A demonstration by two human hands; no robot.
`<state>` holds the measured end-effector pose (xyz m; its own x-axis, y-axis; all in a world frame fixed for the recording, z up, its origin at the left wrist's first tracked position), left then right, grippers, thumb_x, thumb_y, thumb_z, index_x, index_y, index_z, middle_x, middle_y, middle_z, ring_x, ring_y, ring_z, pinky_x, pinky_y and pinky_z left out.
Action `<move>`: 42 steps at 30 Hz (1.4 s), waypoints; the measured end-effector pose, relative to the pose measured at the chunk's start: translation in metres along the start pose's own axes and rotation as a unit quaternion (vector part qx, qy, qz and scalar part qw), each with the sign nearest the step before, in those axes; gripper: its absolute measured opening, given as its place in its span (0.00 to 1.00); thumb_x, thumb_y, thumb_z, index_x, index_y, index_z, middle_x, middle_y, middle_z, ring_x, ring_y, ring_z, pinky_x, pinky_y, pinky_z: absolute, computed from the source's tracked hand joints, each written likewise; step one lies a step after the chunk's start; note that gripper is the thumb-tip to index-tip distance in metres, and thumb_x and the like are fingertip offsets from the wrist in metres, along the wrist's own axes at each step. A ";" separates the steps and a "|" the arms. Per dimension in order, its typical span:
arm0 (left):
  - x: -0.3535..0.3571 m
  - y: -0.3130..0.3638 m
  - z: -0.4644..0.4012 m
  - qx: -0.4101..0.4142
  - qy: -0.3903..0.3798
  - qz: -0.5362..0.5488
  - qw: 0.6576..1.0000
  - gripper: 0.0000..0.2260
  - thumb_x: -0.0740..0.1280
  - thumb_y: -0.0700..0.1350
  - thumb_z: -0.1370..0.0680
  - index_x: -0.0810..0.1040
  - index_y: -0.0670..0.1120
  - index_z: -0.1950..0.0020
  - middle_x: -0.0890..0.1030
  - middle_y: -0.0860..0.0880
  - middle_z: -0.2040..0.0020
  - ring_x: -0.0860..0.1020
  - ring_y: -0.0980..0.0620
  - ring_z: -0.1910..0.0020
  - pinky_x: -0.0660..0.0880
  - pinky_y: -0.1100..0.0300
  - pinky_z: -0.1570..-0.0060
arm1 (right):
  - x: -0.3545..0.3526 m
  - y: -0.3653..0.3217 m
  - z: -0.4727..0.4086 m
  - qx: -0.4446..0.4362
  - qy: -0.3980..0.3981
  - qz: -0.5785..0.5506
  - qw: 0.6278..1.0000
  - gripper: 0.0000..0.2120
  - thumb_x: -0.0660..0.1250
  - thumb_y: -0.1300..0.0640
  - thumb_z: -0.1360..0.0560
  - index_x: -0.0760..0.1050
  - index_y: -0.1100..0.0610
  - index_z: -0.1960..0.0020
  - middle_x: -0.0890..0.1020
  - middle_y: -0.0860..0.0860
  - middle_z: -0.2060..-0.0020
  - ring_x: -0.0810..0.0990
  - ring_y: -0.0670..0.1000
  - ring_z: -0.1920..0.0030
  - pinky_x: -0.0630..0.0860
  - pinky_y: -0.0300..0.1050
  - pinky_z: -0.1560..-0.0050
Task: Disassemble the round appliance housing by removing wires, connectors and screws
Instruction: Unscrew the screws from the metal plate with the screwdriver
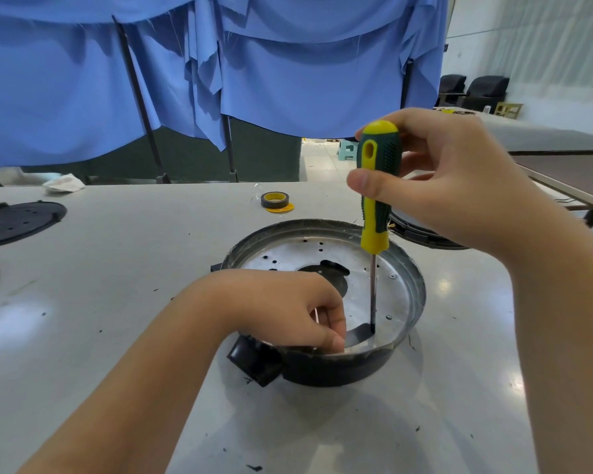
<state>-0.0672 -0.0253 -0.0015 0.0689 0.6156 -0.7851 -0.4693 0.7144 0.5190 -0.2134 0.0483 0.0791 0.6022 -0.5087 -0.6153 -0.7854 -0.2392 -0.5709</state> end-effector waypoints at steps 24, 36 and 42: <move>-0.046 -0.040 0.050 -0.105 0.140 0.082 0.981 0.09 0.64 0.42 0.24 0.82 0.51 0.58 0.85 0.55 0.60 0.81 0.61 0.64 0.77 0.62 0.59 | 0.004 0.000 -0.001 -0.014 -0.011 -0.009 1.000 0.17 0.71 0.40 0.34 0.77 0.46 0.48 0.82 0.43 0.58 0.81 0.42 0.56 0.79 0.38 0.53; -0.020 -0.102 0.065 -0.178 0.273 0.134 0.936 0.09 0.63 0.41 0.24 0.81 0.45 0.60 0.83 0.52 0.68 0.77 0.61 0.72 0.72 0.66 0.68 | 0.009 -0.009 0.002 -0.032 -0.001 -0.036 0.999 0.19 0.72 0.41 0.33 0.77 0.49 0.46 0.82 0.42 0.58 0.81 0.41 0.56 0.80 0.38 0.54; 0.016 -0.138 0.073 -0.207 0.308 0.199 0.907 0.11 0.62 0.39 0.24 0.82 0.46 0.61 0.80 0.52 0.71 0.75 0.59 0.72 0.72 0.63 0.66 | 0.015 -0.012 0.002 -0.032 -0.012 -0.032 0.999 0.21 0.70 0.40 0.34 0.77 0.49 0.45 0.82 0.43 0.58 0.80 0.40 0.54 0.77 0.33 0.52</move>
<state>0.0629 -0.0896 -0.0609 -0.6240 0.4041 -0.6689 -0.6476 0.2116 0.7320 -0.1945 0.0452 0.0755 0.6544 -0.4706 -0.5918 -0.7520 -0.3238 -0.5741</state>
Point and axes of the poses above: each hand's wrist, its own z-axis away from the middle knuckle, its own x-axis out of the palm, y = z × x, the point moved 2 cm from there along -z, towards the middle knuckle
